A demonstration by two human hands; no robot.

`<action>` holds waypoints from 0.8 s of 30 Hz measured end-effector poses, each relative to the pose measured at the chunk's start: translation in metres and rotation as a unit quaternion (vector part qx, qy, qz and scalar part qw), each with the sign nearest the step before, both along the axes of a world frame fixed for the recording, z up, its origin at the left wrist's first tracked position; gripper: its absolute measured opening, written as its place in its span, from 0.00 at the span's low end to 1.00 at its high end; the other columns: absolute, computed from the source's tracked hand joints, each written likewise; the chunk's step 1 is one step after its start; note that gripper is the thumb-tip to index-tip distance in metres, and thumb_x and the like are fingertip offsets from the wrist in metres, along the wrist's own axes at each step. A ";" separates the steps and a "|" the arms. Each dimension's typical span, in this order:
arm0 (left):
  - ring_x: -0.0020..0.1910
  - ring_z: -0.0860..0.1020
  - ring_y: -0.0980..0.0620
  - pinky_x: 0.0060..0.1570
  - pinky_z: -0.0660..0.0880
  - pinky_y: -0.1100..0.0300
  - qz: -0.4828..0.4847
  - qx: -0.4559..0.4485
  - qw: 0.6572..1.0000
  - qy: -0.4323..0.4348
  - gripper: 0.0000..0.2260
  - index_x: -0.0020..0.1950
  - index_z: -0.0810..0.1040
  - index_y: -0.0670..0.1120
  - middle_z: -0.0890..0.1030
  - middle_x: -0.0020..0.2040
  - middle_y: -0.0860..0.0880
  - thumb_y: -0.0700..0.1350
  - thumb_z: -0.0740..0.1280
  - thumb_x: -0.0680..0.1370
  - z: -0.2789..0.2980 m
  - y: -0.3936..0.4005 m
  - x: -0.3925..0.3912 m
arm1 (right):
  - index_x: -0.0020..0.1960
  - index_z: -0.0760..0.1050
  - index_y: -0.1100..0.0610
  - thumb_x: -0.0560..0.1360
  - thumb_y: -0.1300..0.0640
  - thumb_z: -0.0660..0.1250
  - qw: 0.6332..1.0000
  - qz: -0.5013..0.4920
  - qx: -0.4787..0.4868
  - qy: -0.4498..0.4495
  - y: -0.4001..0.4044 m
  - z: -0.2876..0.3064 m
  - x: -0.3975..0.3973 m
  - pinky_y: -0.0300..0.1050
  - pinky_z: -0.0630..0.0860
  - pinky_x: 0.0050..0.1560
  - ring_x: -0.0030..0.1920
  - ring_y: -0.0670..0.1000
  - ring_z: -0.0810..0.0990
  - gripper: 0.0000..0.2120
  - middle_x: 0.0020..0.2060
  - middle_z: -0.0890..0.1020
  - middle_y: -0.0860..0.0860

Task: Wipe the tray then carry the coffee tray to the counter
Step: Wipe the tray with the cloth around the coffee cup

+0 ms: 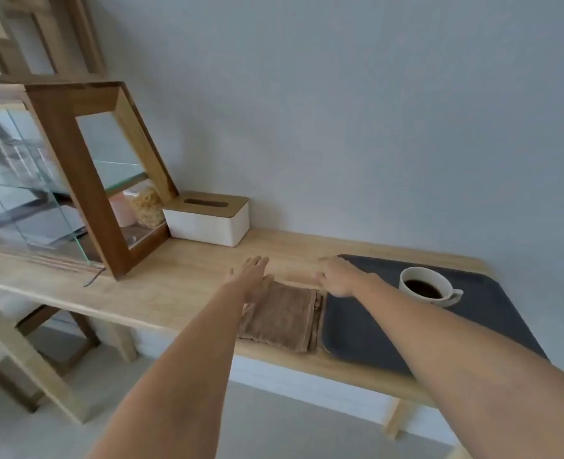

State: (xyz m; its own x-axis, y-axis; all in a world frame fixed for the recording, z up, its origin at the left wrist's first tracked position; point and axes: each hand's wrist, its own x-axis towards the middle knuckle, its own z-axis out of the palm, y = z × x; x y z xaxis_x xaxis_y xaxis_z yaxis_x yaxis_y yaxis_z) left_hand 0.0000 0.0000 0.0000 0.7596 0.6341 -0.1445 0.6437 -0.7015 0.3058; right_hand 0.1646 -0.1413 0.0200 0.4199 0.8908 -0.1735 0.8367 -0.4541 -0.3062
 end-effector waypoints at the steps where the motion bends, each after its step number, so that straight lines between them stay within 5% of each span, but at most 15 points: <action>1: 0.79 0.51 0.47 0.74 0.51 0.37 -0.001 -0.015 1.000 -0.002 0.25 0.79 0.52 0.49 0.53 0.80 0.48 0.52 0.52 0.82 -0.005 -0.001 -0.001 | 0.67 0.68 0.61 0.81 0.49 0.52 1.000 0.003 -0.009 0.009 0.001 -0.007 -0.004 0.54 0.70 0.61 0.63 0.61 0.74 0.21 0.65 0.74 0.59; 3: 0.78 0.55 0.45 0.73 0.55 0.39 -0.003 -0.042 0.999 -0.005 0.25 0.78 0.55 0.50 0.57 0.79 0.45 0.53 0.53 0.82 -0.018 0.000 -0.002 | 0.64 0.69 0.61 0.81 0.47 0.53 0.999 0.001 -0.030 0.023 0.001 -0.019 -0.011 0.52 0.71 0.55 0.59 0.61 0.76 0.21 0.60 0.77 0.58; 7: 0.72 0.66 0.41 0.71 0.63 0.44 0.002 -0.064 0.998 -0.028 0.23 0.76 0.62 0.48 0.65 0.73 0.42 0.48 0.59 0.81 -0.030 -0.002 -0.004 | 0.61 0.71 0.57 0.78 0.41 0.55 0.998 0.009 -0.053 0.025 0.002 -0.034 -0.022 0.59 0.70 0.63 0.59 0.60 0.75 0.22 0.58 0.78 0.57; 12: 0.63 0.72 0.41 0.65 0.67 0.53 0.025 -0.054 0.992 -0.110 0.24 0.72 0.69 0.44 0.70 0.65 0.40 0.40 0.68 0.76 -0.018 0.000 0.001 | 0.59 0.74 0.58 0.75 0.46 0.67 1.000 0.016 0.012 -0.019 0.008 -0.034 -0.032 0.56 0.70 0.60 0.54 0.57 0.77 0.19 0.51 0.80 0.54; 14: 0.60 0.74 0.42 0.59 0.68 0.57 0.026 -0.058 0.993 -0.103 0.24 0.70 0.72 0.42 0.73 0.63 0.40 0.41 0.71 0.74 -0.009 0.003 0.001 | 0.51 0.75 0.58 0.74 0.47 0.68 1.000 0.005 0.015 -0.010 0.009 -0.033 -0.033 0.54 0.68 0.58 0.51 0.56 0.77 0.14 0.45 0.80 0.52; 18: 0.50 0.78 0.44 0.48 0.71 0.56 -0.039 -0.040 0.998 -0.038 0.13 0.56 0.82 0.41 0.82 0.49 0.43 0.45 0.73 0.73 0.014 0.011 -0.006 | 0.60 0.75 0.61 0.74 0.51 0.69 0.997 0.014 0.033 0.075 0.001 -0.024 -0.035 0.48 0.70 0.54 0.54 0.56 0.76 0.19 0.51 0.79 0.56; 24: 0.39 0.76 0.48 0.44 0.72 0.56 -0.077 -0.102 0.991 -0.038 0.06 0.46 0.82 0.45 0.81 0.38 0.48 0.46 0.74 0.72 0.083 0.008 -0.018 | 0.50 0.75 0.60 0.71 0.55 0.73 0.976 0.019 0.093 0.196 -0.029 0.028 -0.025 0.46 0.71 0.45 0.42 0.51 0.76 0.12 0.45 0.79 0.54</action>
State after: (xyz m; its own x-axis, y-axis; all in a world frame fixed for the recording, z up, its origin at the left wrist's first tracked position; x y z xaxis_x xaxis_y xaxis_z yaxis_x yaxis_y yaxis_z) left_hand -0.0185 0.0079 0.0828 0.8588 0.4734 -0.1958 0.5032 -0.7080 0.4955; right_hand 0.1394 -0.1705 0.0478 0.3195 0.9358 -0.1487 0.6542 -0.3314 -0.6798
